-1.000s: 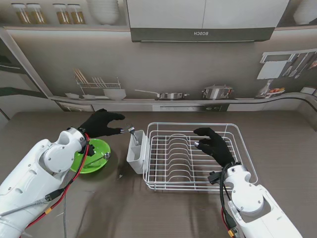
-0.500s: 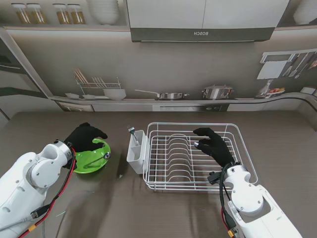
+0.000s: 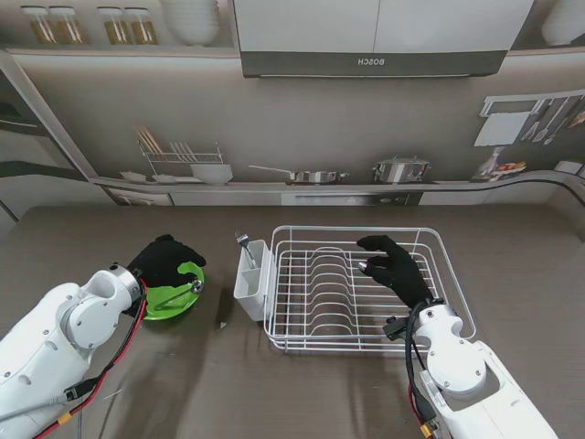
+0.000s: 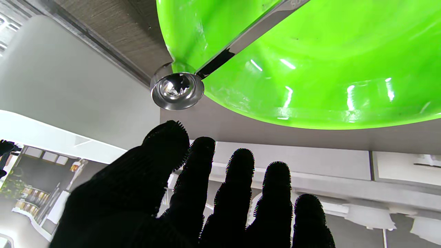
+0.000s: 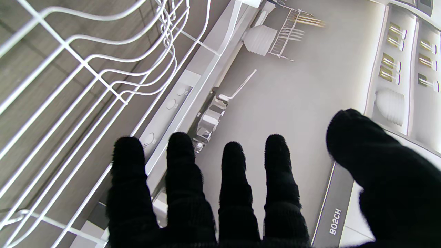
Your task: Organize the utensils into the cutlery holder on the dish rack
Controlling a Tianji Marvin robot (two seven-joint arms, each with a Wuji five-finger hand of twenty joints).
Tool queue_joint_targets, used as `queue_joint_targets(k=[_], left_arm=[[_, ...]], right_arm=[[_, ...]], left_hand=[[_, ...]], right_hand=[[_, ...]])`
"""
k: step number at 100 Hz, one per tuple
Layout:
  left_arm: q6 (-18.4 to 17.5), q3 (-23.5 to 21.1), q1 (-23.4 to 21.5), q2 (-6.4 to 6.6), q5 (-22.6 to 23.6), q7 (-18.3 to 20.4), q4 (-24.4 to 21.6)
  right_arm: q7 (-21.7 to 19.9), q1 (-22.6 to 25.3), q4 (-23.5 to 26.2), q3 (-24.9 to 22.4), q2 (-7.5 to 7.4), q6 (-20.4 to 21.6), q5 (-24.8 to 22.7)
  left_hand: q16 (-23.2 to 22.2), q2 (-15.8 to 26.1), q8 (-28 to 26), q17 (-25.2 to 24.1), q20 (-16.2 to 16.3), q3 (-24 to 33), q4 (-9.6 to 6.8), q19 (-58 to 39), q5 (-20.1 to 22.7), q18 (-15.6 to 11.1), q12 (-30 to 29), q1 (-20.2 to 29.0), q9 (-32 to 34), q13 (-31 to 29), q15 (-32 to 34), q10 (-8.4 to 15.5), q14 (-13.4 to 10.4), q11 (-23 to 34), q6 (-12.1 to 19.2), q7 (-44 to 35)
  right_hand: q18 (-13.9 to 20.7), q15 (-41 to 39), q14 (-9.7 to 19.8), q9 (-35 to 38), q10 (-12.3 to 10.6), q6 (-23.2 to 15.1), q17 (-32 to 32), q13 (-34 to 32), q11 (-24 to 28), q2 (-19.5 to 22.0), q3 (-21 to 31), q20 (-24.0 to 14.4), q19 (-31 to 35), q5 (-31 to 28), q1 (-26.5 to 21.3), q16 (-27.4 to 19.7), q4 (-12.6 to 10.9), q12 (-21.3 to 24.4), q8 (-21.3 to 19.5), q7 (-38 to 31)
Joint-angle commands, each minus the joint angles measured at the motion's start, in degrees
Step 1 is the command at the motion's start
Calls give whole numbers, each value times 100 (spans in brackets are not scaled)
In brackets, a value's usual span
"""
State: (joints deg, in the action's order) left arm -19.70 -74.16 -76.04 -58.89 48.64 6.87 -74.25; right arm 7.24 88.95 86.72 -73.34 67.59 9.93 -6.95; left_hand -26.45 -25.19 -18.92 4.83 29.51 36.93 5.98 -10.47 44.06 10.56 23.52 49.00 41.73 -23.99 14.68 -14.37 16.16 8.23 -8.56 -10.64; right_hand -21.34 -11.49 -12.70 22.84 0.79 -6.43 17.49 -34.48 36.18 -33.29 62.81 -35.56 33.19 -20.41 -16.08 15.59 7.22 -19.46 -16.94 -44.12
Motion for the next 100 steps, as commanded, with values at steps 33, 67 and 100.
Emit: queue_joint_targets(k=[33, 67, 100], left_arm=[[-44, 185, 145, -3, 65, 69, 162], [-28, 328, 245, -3, 42, 64, 287], [-14, 366, 236, 8, 32, 151, 260]], right_arm=[[-82, 40, 49, -2, 21, -4, 18], [-91, 51, 61, -7, 23, -15, 56], [-97, 51, 56, -1, 23, -15, 71]], left_hand=[[35, -519, -46, -82, -100, 468, -22, 166, 43, 78, -33, -115, -59, 76, 19, 90, -86, 35, 174, -31], [35, -555, -108, -78, -118, 544, -1, 163, 168, 76, -33, -134, -54, 63, 27, 94, -97, 46, 224, -123], [37, -631, -183, -63, -134, 608, 4, 161, 290, 76, -33, -123, -37, 38, 35, 123, -100, 53, 247, -207]], right_hand=[[56, -29, 50, -36, -1, -29, 13, -131, -62, 154, -64, -125, -113, 51, 125, 64, -127, 77, 136, 59], [48, -29, 46, -23, 3, -25, 16, -134, -56, 157, -62, -131, -120, 49, 120, 65, -128, 75, 135, 57], [52, -27, 46, -26, 4, -25, 16, -128, -58, 172, -66, -137, -127, 46, 127, 64, -129, 75, 135, 60]])
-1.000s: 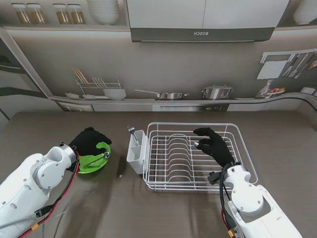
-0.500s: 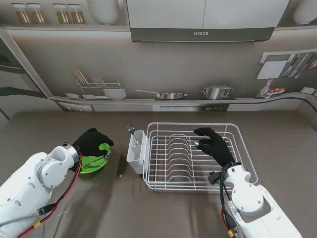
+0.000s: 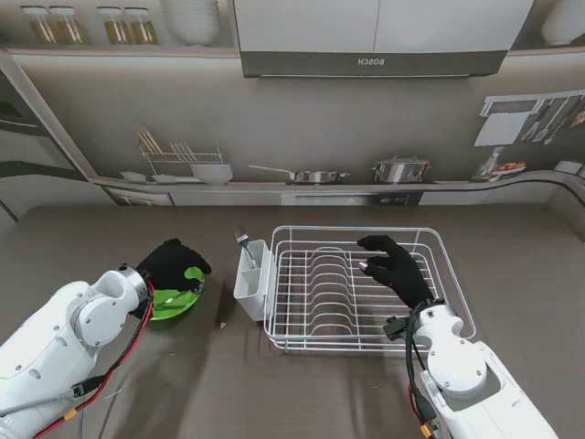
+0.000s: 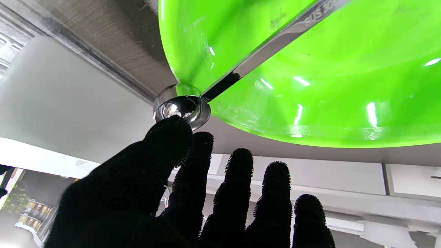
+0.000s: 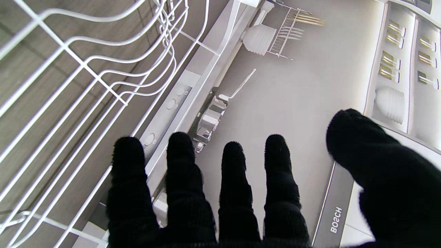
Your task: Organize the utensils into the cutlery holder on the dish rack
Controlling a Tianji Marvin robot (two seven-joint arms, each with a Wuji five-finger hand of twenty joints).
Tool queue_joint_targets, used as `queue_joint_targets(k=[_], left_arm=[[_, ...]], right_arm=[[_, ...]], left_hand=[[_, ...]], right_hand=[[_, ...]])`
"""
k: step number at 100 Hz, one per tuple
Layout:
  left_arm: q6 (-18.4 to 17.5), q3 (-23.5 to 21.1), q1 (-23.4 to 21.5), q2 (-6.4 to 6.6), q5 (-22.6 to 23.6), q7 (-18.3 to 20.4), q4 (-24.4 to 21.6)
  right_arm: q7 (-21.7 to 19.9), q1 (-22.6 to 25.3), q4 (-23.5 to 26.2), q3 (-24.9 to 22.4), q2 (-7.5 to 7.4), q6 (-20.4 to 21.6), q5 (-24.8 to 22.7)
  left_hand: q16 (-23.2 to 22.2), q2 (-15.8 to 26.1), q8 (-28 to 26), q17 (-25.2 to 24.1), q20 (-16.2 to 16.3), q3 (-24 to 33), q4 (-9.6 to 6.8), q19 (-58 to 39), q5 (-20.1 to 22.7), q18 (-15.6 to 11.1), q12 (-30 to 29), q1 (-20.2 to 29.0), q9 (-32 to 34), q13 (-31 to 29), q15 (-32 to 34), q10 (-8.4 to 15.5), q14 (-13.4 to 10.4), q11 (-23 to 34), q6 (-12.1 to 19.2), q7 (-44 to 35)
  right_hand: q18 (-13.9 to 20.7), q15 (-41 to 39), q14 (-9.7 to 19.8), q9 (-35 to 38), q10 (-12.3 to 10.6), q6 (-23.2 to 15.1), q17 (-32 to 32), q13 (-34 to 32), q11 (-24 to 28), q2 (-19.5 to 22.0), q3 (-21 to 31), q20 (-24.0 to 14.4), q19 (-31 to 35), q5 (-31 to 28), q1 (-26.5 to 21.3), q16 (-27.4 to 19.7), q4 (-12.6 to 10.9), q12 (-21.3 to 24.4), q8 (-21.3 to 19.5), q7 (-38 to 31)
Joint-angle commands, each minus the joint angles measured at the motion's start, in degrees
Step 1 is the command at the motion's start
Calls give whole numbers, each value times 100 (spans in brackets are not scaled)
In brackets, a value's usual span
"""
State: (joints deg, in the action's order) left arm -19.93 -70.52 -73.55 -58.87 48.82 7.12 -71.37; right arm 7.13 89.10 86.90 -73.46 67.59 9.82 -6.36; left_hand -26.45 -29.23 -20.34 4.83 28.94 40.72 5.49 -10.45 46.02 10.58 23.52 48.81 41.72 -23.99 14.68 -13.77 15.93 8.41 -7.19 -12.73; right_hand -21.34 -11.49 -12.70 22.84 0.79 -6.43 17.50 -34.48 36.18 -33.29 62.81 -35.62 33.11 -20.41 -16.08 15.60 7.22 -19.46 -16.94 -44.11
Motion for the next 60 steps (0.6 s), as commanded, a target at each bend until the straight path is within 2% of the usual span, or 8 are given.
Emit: queue_joint_targets(k=[1, 21, 31, 43, 60], left_arm=[[10, 3, -13, 6, 15, 126, -29], [56, 20, -40, 5, 16, 126, -26], [79, 59, -29, -3, -4, 91, 14], [83, 100, -2, -12, -33, 54, 62], [81, 151, 40, -21, -67, 3, 133]], right_arm=[[-86, 36, 38, 11, 23, -5, 12], [-89, 35, 32, 17, 23, 0, 20], [-97, 36, 30, 22, 23, -2, 29], [-96, 35, 25, 24, 23, -1, 30], [-88, 31, 17, 22, 26, -1, 33]], left_hand=[[36, -235, -44, -58, -77, 234, 52, 158, 96, 76, -33, -96, -34, 32, 38, 63, -73, 36, 108, 1], [36, -236, -121, -41, -92, 261, 70, 158, 227, 70, -22, -56, 13, 18, 49, 95, -77, 59, 147, -98], [33, -298, -431, -27, -101, 71, 292, 148, 275, 71, -11, 124, 30, 2, 65, 91, -71, 68, 220, -287], [31, -350, -643, -19, -104, -139, 393, 142, 360, 71, 5, 280, 70, -20, 80, 113, -80, 88, 306, -441], [25, -384, -815, -6, -103, -395, 422, 134, 436, 65, 27, 467, 110, -46, 102, 129, -96, 112, 392, -670]], right_hand=[[53, -28, 51, -29, 5, -25, 15, -130, -59, 174, -66, -131, -119, 46, 127, 63, -130, 76, 135, 60], [56, -28, 47, -24, 4, -20, 18, -135, -63, 186, -70, -135, -123, 40, 134, 64, -131, 78, 136, 63], [53, -27, 51, -29, 7, -21, 15, -133, -66, 188, -69, -137, -126, 40, 132, 64, -133, 78, 136, 63], [55, -26, 44, -25, 9, -19, 16, -130, -63, 186, -71, -140, -128, 35, 133, 64, -134, 77, 135, 61], [57, -27, 47, -19, 15, -11, 21, -133, -61, 198, -69, -144, -132, 32, 135, 65, -134, 76, 136, 63]])
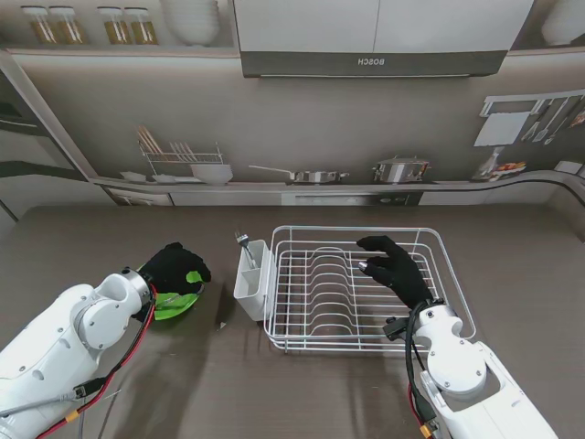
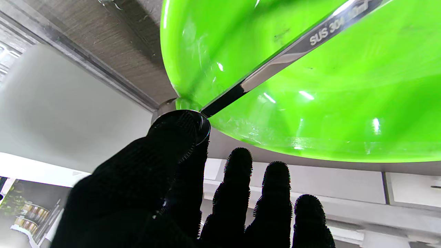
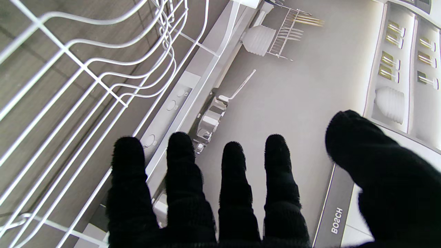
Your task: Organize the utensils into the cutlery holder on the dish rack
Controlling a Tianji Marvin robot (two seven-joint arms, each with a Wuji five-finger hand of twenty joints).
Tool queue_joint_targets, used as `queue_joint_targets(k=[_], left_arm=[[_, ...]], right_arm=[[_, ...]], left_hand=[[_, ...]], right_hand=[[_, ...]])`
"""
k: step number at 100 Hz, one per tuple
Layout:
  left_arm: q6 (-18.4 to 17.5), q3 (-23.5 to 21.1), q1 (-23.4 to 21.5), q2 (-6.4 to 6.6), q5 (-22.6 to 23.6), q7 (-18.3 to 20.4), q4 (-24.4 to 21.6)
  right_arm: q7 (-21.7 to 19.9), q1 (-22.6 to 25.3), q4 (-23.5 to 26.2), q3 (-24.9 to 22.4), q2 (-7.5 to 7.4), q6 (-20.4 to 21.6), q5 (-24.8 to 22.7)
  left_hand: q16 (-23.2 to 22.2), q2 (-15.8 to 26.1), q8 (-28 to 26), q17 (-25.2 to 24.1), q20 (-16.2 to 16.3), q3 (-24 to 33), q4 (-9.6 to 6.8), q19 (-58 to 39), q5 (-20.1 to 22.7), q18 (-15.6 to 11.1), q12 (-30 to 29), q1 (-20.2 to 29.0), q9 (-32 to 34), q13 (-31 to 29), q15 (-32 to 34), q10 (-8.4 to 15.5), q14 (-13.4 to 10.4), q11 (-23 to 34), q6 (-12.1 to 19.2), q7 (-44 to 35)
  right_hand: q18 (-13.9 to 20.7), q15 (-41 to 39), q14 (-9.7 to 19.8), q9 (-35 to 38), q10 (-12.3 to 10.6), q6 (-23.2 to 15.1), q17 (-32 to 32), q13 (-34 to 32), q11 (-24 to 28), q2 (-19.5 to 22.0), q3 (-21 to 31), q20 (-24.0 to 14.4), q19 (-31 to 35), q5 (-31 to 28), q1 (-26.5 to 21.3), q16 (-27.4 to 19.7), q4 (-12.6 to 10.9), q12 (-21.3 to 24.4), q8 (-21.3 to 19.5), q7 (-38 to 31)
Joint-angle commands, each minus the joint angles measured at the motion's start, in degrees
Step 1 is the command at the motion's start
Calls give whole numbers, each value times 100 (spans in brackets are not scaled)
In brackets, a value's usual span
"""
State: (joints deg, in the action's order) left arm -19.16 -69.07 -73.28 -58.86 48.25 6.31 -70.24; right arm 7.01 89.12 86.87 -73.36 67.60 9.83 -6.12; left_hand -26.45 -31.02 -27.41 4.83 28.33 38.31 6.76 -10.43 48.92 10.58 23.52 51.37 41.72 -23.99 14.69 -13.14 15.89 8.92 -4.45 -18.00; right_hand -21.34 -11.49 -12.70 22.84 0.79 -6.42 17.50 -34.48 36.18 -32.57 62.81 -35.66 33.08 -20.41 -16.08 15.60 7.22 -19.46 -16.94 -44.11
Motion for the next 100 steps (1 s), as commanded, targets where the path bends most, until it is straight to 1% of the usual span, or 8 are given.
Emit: queue_joint_targets(k=[1, 16, 22, 34, 45, 50, 74, 100], left_arm=[[5, 7, 13, -23, -11, 83, 22], [43, 38, 14, -35, -52, 47, 55], [64, 52, 12, -42, -69, 20, 71], [126, 97, 19, -78, -169, -104, 144], [171, 143, 35, -112, -253, -236, 218], [186, 157, 43, -125, -296, -274, 245], [242, 151, 27, -161, -454, -328, 274], [269, 68, -34, -157, -529, -227, 200]], right_arm=[[-76, 30, 20, 13, 26, -1, 10], [-68, 27, 16, 8, 28, 4, 12], [-71, 26, 15, 7, 28, 2, 17], [-73, 29, 21, 6, 28, -8, 25], [-78, 31, 27, 4, 28, -13, 32], [-79, 32, 29, 2, 28, -15, 32], [-71, 39, 42, -8, 30, -25, 38], [-73, 41, 47, -5, 29, -26, 39]], left_hand=[[24, -200, -122, -6, -42, -185, 295, 133, 142, 66, 30, 237, 110, -52, 104, 62, -92, 63, 116, -168], [17, -168, -136, 5, -43, -421, 235, 128, 185, 69, 55, 373, 150, -75, 128, 69, -83, 84, 158, -384], [14, -123, -12, 17, -39, -734, 155, 119, 159, 71, 76, 557, 180, -89, 141, 83, -75, 95, 206, -825], [-2, 11, -210, 52, -33, -740, 128, 104, 410, 74, 102, 605, 276, -134, 181, 99, -70, 138, 338, -1287], [-26, 184, -374, 120, -9, -789, 91, 67, 620, 78, 152, 704, 375, -193, 245, 133, -61, 191, 486, -2071], [-29, 259, -394, 136, -5, -790, 85, 58, 645, 74, 160, 721, 388, -204, 258, 131, -66, 199, 493, -2162], [-37, 571, -635, 124, 19, -916, 35, 46, 444, 48, 202, 797, 387, -191, 299, 119, -64, 229, 455, -2470], [-30, 811, -891, 77, 42, -1058, -18, 50, 143, 17, 214, 905, 318, -152, 292, 124, -67, 207, 433, -2727]], right_hand=[[55, -27, 47, -26, 9, -10, 18, -133, -64, 124, -71, -140, -130, 34, 137, 65, -134, 77, 136, 64], [52, -25, 43, -21, 10, -15, 23, -128, -65, 137, -69, -143, -132, 25, 140, 64, -136, 78, 136, 65], [43, -24, 40, -26, 13, -15, 26, -129, -67, 143, -68, -144, -132, 24, 141, 64, -137, 79, 137, 67], [46, -22, 34, -23, 3, -11, 24, -125, -65, 159, -66, -145, -137, 25, 146, 63, -139, 78, 137, 67], [43, -25, 35, -18, 20, -12, 28, -134, -63, 164, -64, -148, -138, 25, 148, 64, -140, 77, 137, 69], [49, -24, 43, -19, 21, -6, 31, -131, -63, 170, -64, -149, -138, 28, 149, 64, -140, 77, 138, 71], [48, -28, 36, -16, 22, -5, 37, -139, -62, 172, -63, -152, -141, 25, 146, 65, -141, 77, 137, 69], [47, -27, 36, -20, 21, -12, 35, -138, -61, 187, -68, -155, -147, 32, 150, 65, -142, 76, 137, 71]])
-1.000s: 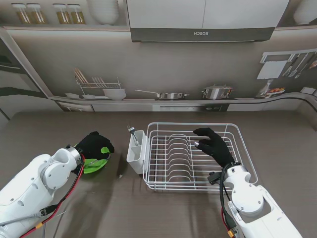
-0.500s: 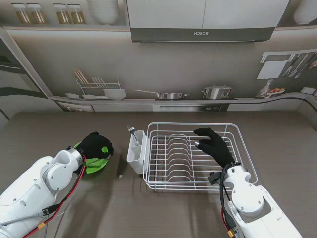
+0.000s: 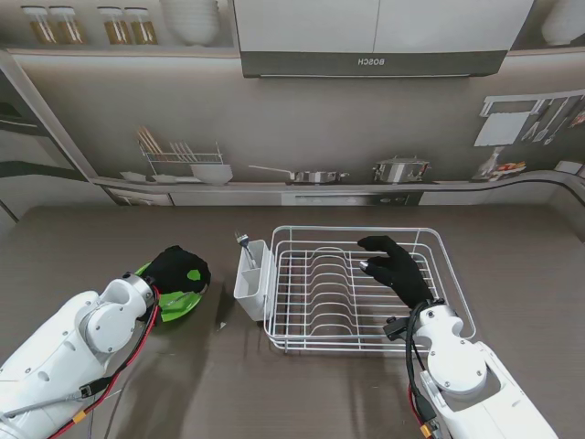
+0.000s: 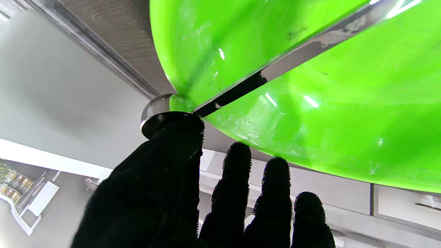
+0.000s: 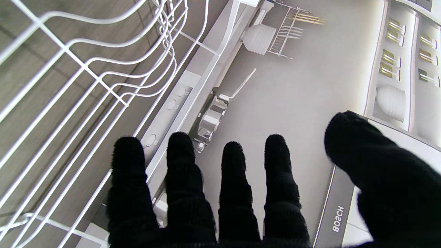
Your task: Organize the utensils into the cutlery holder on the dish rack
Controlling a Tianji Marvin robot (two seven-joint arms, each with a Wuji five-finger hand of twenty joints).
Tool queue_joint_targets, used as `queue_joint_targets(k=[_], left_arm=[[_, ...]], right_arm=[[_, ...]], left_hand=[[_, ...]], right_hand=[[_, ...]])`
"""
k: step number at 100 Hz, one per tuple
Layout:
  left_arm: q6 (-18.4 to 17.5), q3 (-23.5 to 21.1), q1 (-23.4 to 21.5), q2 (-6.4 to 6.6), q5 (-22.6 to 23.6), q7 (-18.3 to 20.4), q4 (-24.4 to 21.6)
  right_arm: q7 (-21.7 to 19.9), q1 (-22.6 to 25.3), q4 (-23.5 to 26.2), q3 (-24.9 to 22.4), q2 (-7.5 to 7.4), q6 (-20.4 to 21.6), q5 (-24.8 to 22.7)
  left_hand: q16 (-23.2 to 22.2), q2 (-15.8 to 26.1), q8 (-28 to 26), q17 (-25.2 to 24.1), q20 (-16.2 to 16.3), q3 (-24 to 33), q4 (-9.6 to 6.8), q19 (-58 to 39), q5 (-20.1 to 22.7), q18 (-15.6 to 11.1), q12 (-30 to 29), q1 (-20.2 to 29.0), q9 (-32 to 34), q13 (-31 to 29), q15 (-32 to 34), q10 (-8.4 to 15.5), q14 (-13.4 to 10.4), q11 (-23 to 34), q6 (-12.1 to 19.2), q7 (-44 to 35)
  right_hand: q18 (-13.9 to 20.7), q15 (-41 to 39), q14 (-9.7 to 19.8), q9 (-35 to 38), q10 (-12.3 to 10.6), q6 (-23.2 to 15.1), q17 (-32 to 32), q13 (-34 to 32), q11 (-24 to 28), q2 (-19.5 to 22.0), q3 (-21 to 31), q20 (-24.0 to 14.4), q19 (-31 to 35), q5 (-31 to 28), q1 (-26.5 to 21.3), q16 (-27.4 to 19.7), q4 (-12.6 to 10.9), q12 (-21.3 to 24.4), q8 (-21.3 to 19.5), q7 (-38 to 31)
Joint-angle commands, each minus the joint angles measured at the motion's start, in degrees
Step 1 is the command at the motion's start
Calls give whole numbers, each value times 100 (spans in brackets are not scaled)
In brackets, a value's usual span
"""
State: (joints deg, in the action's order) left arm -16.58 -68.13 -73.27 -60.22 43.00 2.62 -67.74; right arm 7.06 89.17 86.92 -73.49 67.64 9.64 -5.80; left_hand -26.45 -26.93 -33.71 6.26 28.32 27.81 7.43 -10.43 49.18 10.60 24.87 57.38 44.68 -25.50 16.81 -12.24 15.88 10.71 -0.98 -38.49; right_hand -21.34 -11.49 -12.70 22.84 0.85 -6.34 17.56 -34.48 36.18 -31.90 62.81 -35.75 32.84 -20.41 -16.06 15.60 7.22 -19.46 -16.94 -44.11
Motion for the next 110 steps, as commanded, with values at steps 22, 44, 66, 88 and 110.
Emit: queue_joint_targets(k=[22, 44, 66, 88, 110], left_arm=[[-14, -143, -89, -2, 14, 242, -157], [-15, -236, -133, -2, -43, 302, -224], [-34, -294, -147, 12, -72, 399, -264], [-102, -461, -219, 31, -56, 504, -437], [-156, -711, -356, 41, -87, 606, -701]], right_arm=[[-77, 34, 44, 12, 25, -14, 3], [-75, 33, 44, 13, 26, -22, 5], [-84, 33, 46, 14, 25, -25, 9], [-85, 33, 46, 13, 26, -31, 16], [-78, 29, 43, 13, 28, -29, 19]], left_hand=[[-24, 536, -429, -88, 57, -164, -92, 54, -89, 9, 79, 410, -13, 8, 67, 42, -87, 19, 146, -879], [-20, 676, -599, -116, 75, -363, -108, 58, -268, 12, 80, 543, -27, 35, 45, 45, -81, 18, 174, -1063], [-19, 845, -831, -144, 98, -596, -125, 61, -481, 11, 87, 693, -82, 67, 16, 39, -83, 13, 146, -1240], [-25, 929, -986, -117, 105, -713, -116, 55, -550, -8, 169, 738, -37, 45, 18, 54, -105, 102, 130, -1359], [-35, 986, -1154, -84, 106, -774, -100, 49, -600, -9, 375, 764, 34, -10, 40, 105, -126, 265, 79, -1405]], right_hand=[[49, -27, 43, -23, 23, -15, 27, -137, -64, 125, -68, -149, -127, 41, 150, 64, -143, 77, 138, 74], [49, -24, 37, -22, 18, -18, 28, -135, -63, 127, -67, -151, -131, 44, 151, 63, -143, 77, 138, 73], [48, -21, 35, -28, 23, -21, 30, -130, -65, 131, -69, -155, -134, 56, 150, 63, -143, 78, 141, 80], [50, -21, 40, -28, 17, -25, 21, -132, -66, 135, -70, -156, -145, 56, 151, 63, -144, 78, 142, 79], [48, -19, 37, -29, 24, -18, 26, -129, -67, 139, -72, -161, -151, 54, 153, 63, -144, 79, 143, 80]])
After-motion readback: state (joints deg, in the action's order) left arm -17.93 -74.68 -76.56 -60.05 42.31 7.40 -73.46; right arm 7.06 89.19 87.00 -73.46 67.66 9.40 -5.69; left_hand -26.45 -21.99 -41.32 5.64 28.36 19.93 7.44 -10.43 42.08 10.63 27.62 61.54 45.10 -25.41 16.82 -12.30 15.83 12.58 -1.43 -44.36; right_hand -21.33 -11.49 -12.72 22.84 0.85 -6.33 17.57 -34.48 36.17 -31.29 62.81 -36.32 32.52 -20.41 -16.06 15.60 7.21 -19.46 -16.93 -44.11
